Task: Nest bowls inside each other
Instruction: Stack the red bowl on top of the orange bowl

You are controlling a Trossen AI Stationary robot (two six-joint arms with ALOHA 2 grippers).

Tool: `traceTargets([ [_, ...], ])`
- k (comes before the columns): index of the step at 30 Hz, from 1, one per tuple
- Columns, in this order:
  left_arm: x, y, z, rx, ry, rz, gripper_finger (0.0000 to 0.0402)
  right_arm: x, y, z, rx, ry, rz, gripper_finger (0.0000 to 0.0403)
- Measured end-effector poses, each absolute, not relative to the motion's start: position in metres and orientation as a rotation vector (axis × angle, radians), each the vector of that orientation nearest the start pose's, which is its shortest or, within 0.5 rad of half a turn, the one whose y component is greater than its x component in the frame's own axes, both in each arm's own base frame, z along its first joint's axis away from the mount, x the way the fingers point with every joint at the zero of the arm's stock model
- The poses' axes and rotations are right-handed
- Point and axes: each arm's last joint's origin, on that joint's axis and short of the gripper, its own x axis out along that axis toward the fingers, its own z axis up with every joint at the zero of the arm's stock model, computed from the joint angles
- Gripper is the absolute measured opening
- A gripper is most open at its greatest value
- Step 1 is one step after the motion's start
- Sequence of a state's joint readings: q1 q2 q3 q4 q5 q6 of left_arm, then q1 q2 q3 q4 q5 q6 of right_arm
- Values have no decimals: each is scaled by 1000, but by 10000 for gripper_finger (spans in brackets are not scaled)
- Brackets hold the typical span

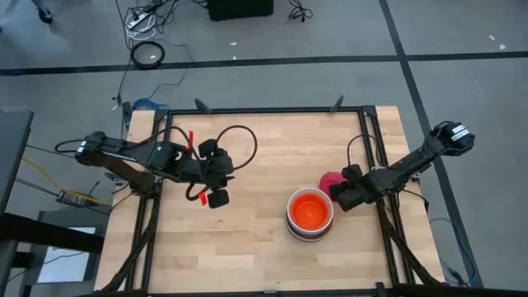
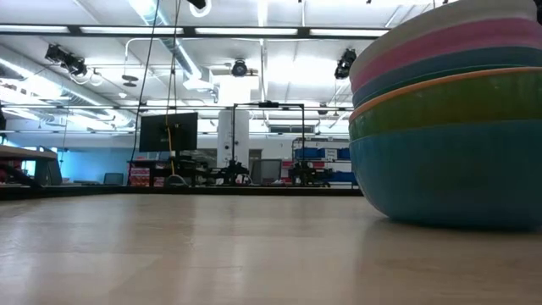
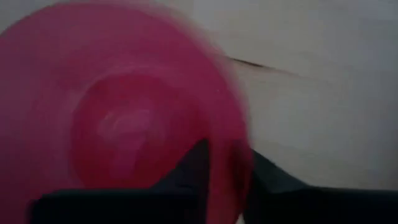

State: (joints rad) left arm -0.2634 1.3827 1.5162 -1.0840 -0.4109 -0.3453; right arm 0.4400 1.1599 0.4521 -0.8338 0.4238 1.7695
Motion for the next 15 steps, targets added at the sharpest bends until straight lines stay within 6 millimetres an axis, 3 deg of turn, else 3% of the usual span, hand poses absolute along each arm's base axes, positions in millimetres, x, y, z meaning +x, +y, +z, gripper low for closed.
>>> traceTargets([
  [3, 254, -57, 378, -6, 857, 287, 104, 136, 51, 136, 821, 895, -1051, 10],
  [10, 254, -57, 378, -6, 857, 287, 104, 137, 50, 138, 782, 815, -1056, 2],
  [15, 254, -57, 378, -6, 857, 288, 104, 143, 51, 157, 697, 711, -1084, 1],
])
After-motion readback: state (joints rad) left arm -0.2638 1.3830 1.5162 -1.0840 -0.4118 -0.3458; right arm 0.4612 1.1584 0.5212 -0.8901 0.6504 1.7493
